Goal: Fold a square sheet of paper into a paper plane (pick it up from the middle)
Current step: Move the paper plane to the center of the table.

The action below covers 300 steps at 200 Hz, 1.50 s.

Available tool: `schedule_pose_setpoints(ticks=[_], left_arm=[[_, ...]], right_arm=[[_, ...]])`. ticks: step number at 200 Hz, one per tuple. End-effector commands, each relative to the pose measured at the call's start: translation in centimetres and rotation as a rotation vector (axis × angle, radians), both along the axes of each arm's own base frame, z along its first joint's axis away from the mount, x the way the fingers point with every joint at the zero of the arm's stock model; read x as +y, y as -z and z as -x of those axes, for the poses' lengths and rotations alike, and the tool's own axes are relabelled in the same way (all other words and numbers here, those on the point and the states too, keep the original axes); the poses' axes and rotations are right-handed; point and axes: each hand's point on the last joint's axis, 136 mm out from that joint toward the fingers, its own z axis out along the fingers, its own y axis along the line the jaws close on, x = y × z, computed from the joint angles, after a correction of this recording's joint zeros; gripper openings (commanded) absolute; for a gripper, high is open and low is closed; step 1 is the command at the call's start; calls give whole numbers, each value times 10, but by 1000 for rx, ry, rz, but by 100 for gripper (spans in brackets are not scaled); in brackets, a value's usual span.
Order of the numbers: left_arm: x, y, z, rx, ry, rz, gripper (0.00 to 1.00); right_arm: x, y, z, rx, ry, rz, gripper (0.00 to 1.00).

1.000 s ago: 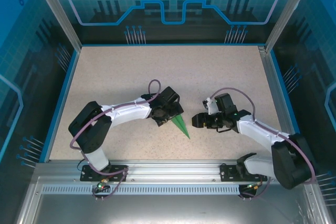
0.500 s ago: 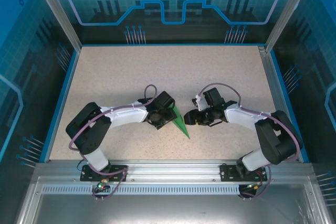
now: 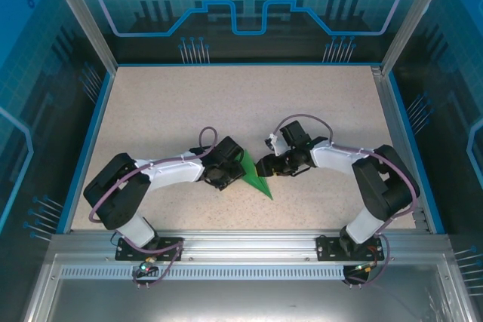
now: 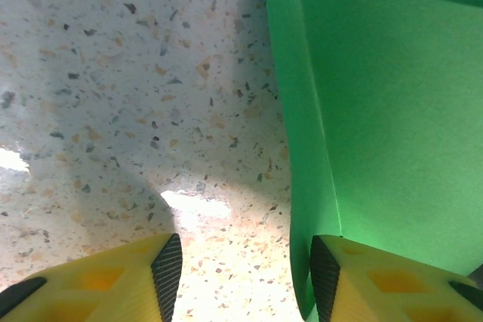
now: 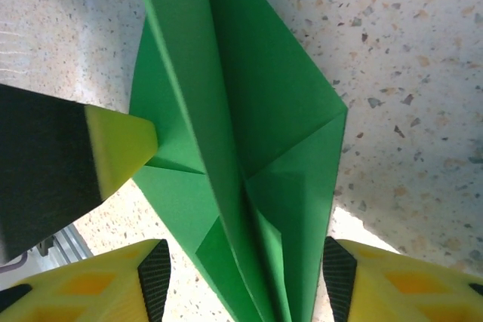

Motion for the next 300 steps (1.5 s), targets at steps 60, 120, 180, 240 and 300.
schedule_pose_setpoints(ticks=[60,120,180,240,300], left_arm=[[5,-1,1,-13,0,3,53],[6,2,1,-14,-2,2,52],[5,0,0,-23,-4,11,52],[6,-5,1,-35,-2,20,51],[20,-28,1,-141,-24,36,52]], right_arm=[[28,-2,11,20,-122,-36,55],[22,-1,14,-33,-152,19,54],[17,15,22,-35,-193,105,43],[14,28,19,-51,-199,196,29],[1,0,-1,-158,-97,295,0]])
